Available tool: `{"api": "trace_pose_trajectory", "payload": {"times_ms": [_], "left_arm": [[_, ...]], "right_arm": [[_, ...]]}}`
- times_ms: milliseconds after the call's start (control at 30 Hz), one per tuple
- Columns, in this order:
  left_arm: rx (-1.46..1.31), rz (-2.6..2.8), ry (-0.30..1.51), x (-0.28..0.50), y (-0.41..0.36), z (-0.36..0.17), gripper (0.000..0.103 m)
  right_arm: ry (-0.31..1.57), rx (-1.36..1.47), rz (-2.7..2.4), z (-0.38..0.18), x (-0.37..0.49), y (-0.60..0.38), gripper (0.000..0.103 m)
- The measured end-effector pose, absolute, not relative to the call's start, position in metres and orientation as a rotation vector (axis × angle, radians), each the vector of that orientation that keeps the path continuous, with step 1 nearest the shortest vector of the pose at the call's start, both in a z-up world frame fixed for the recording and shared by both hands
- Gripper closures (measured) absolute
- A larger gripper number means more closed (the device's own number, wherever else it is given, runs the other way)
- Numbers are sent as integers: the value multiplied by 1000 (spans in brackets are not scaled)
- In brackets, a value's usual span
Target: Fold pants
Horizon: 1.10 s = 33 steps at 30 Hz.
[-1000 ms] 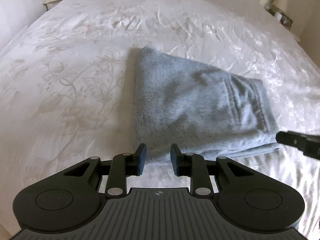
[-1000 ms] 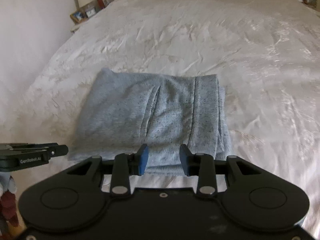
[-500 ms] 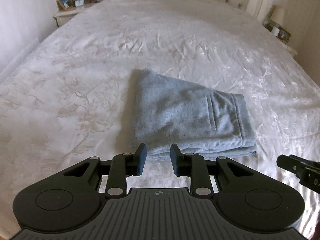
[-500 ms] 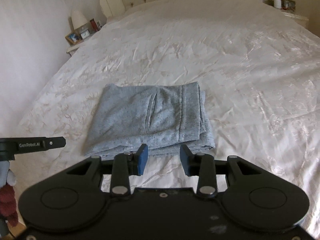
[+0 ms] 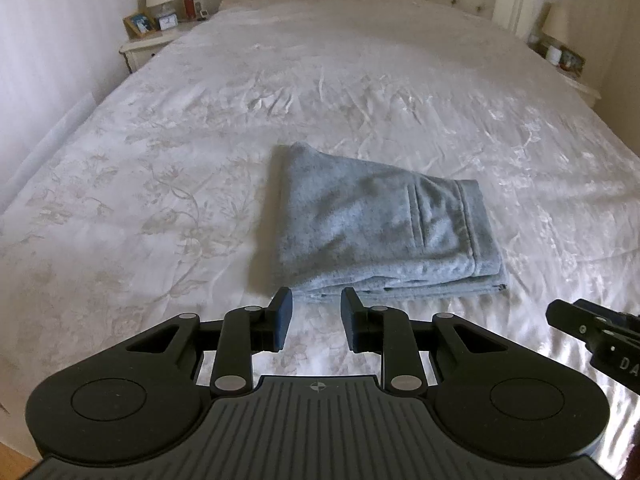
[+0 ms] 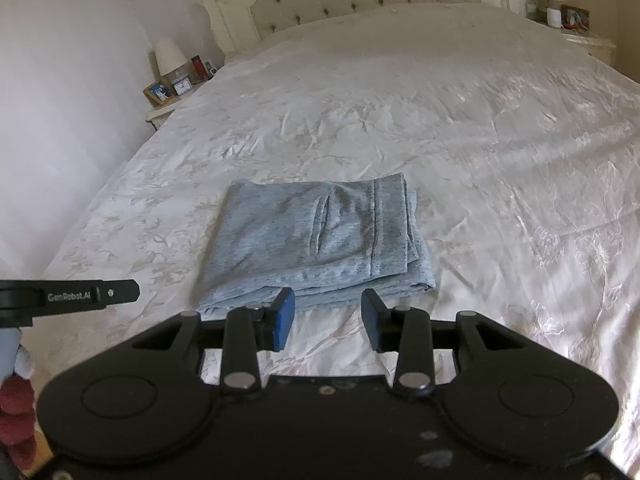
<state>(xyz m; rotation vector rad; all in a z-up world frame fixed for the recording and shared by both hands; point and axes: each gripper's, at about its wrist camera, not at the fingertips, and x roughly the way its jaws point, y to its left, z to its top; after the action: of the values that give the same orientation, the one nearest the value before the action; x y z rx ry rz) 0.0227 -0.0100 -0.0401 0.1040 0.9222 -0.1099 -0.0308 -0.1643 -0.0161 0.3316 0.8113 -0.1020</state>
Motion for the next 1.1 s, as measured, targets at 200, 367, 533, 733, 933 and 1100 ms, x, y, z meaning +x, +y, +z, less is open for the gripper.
{"api": "trace_pose_trajectory", "payload": {"times_ms": [200,367,533,733,933,1100], "left_arm": [[130,-85,927,16,-17,-40,77],[125,-88,931,8,-22,-39,77],[120,-84,931,3,-28,-39,77],[111,-70,930,-4,-37,-38,77],[103,-68,927,-8,-44,-36,77],[87,-71,933,-13,-50,-36,77]], "right_arm": [[801,321,-82,-11,-38,-166,63],[794,315,-69,-7,-43,-169,63],[788,306,-54,-3,-46,-173,63],[777,293,-36,2,-52,-178,62],[763,289,-26,7,-58,-184,62],[753,288,-18,9,-64,-189,62]]}}
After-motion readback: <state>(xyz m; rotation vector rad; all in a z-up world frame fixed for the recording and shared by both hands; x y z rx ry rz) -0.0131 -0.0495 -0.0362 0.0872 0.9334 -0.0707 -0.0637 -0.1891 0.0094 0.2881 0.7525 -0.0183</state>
